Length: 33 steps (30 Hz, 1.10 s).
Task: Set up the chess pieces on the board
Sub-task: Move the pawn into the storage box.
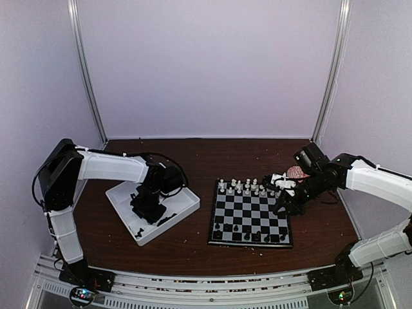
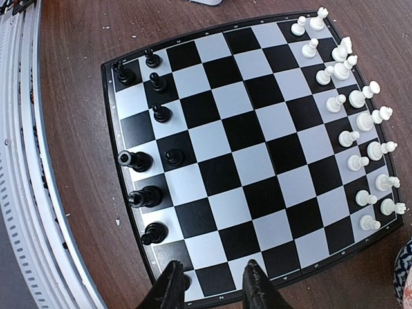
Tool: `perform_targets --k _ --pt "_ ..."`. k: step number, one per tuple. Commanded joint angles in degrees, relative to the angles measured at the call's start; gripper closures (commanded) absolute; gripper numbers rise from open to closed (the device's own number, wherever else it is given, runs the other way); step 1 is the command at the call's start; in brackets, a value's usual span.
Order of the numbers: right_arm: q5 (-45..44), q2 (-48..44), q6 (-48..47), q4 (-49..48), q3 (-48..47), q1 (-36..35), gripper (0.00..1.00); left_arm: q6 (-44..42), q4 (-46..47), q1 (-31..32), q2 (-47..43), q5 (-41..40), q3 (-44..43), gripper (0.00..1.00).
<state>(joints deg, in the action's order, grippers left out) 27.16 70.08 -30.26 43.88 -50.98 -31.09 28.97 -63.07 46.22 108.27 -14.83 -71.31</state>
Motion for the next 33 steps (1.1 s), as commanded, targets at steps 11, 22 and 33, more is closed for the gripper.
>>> perform_targets --k 11,22,33 --pt "0.12 1.65 -0.65 0.01 -0.03 0.24 0.69 2.92 8.47 -1.69 -13.28 9.61 8.20 0.66" --pt "0.92 2.26 -0.77 0.31 -0.25 0.15 0.69 3.24 12.53 -4.36 -15.15 14.25 16.70 0.66" --pt "1.03 2.56 -0.52 0.34 -0.35 0.20 0.70 2.74 16.74 -6.17 -11.98 14.03 18.23 0.73"
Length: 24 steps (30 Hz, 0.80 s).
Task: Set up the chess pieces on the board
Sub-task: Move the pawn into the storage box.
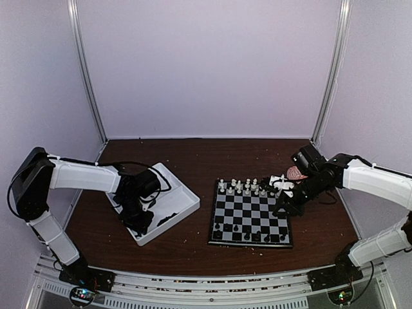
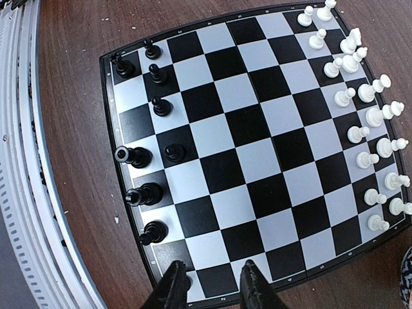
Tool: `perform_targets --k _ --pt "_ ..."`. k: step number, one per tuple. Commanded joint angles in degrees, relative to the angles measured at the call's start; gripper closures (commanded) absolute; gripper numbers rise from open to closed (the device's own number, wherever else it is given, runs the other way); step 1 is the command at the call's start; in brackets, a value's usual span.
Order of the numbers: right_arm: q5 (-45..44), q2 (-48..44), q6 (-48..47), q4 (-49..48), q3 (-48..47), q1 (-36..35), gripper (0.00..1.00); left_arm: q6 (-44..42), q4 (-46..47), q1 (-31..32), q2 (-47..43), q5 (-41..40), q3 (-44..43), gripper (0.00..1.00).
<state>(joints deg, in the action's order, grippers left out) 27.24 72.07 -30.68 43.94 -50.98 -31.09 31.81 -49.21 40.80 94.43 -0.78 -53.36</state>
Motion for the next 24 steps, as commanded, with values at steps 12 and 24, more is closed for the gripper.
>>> perform_targets --k 12,24 --pt "1.03 1.13 0.00 0.24 -0.43 0.15 0.73 -6.60 2.85 -0.97 5.31 -1.94 -5.32 0.93" --pt "1.82 1.88 1.21 0.73 -2.34 0.15 0.73 -6.49 3.33 -1.71 3.71 -0.17 -10.25 0.95"
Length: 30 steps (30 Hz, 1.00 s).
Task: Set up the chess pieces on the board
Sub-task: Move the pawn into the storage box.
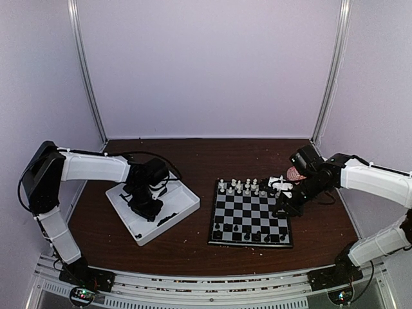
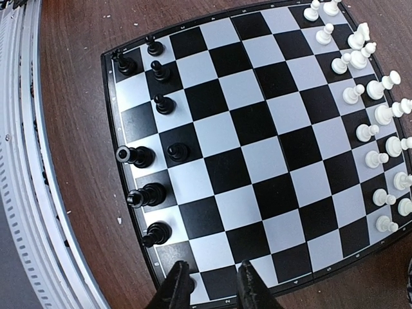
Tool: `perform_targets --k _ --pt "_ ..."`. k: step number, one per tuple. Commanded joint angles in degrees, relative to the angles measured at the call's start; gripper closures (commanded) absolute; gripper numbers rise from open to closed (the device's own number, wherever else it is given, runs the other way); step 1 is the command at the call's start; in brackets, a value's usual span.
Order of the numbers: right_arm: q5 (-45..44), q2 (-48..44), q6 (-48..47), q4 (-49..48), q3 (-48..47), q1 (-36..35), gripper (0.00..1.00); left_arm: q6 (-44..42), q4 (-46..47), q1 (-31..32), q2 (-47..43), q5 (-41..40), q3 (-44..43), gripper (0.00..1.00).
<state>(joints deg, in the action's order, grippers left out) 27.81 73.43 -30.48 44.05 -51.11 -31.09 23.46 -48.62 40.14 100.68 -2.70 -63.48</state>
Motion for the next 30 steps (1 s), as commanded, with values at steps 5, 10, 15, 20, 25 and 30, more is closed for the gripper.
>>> perform_targets --k 5,10,15,20,25,30 --pt "3.01 2.58 1.04 1.74 -5.06 0.15 0.73 8.02 10.17 -2.66 -6.39 10.80 6.12 0.95" --pt "4.55 4.20 1.16 1.71 -5.98 0.15 0.73 6.24 7.89 -2.79 -7.69 13.23 6.50 0.94" --pt "4.60 3.90 1.10 1.48 -5.08 0.15 0.73 -3.55 -8.44 -2.79 -6.48 3.71 -2.80 0.94" --pt "4.23 3.22 1.04 1.28 -4.37 0.15 0.73 -9.99 -16.05 -2.63 -3.95 9.55 -10.25 0.92" --pt "4.22 2.74 0.77 1.25 -3.92 0.16 0.73 -11.22 -23.78 -1.73 0.92 4.52 -14.54 0.92" --pt "4.52 3.01 0.60 1.14 -3.84 0.15 0.73 -13.01 -26.93 -1.58 6.56 3.12 -18.15 0.92"
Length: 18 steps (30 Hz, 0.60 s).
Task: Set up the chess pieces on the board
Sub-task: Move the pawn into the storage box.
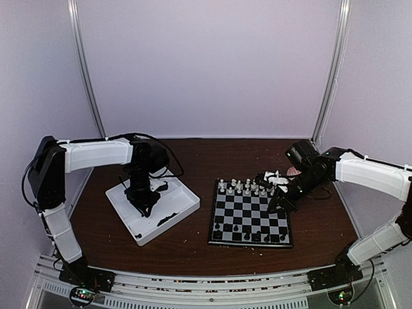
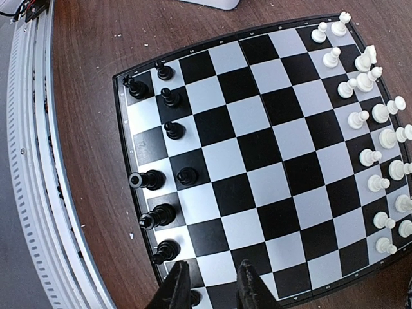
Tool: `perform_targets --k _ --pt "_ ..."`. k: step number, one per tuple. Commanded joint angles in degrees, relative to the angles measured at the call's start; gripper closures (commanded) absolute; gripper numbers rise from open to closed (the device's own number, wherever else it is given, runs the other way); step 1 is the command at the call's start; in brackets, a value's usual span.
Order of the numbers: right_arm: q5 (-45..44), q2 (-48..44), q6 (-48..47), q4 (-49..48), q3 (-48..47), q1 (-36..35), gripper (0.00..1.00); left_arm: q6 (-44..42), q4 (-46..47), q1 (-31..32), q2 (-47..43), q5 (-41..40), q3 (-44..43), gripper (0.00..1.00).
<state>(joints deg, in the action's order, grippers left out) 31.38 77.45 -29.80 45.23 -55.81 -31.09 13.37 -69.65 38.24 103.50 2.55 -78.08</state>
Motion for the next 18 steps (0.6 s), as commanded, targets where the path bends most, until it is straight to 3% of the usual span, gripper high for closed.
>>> perform_targets --k 1,11,18 --pt "1.04 -0.82 -0.08 0.00 0.76 0.15 0.73 -3.15 -5.73 0.46 5.13 -2.59 -4.82 0.92" --pt "0.92 -0.46 0.00 0.03 0.77 0.15 0.73 -8.08 -1.77 1.20 15.11 -4.20 -10.41 0.90" --pt "1.01 0.87 0.08 0.31 0.32 0.15 0.73 -6.47 7.79 2.24 7.58 -5.37 -3.45 0.74"
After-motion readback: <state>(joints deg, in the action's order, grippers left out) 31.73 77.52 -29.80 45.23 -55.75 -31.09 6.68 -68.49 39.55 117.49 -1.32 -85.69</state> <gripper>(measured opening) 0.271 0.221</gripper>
